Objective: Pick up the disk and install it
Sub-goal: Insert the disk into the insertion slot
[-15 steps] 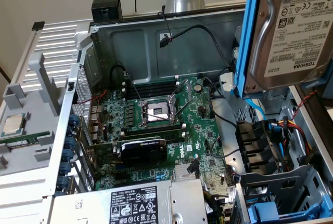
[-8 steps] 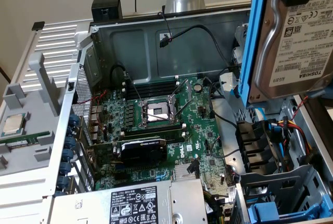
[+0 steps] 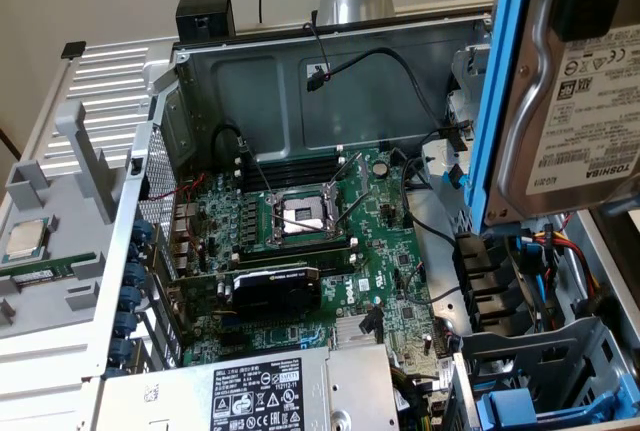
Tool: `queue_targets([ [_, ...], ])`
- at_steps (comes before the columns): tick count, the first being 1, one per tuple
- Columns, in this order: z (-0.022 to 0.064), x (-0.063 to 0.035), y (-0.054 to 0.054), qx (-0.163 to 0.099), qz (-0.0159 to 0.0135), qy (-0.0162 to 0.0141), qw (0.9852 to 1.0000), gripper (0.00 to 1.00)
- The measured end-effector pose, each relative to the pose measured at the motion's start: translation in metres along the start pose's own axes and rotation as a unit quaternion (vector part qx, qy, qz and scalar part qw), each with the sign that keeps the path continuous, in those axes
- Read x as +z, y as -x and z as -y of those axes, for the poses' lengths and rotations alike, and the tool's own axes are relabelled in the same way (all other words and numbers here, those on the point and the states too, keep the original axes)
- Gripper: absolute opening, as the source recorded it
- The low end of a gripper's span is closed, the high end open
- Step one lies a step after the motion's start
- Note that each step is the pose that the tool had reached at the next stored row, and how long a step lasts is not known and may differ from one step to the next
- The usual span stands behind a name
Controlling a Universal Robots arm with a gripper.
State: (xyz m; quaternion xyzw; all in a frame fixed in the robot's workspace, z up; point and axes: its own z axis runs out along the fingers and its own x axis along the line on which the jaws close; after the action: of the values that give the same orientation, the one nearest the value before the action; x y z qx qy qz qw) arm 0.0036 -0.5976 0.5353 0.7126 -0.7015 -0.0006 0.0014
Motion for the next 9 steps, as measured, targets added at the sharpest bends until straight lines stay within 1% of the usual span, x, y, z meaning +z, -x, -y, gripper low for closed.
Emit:
queue_targets([
  [4, 0.0000, 0.0059, -0.006, 0.002, 0.0001, -0.0001, 1.0000, 0.37],
  [9, 0.0000, 0.0149, -0.012, 0.008, 0.0000, -0.0017, 1.0000, 0.37],
])
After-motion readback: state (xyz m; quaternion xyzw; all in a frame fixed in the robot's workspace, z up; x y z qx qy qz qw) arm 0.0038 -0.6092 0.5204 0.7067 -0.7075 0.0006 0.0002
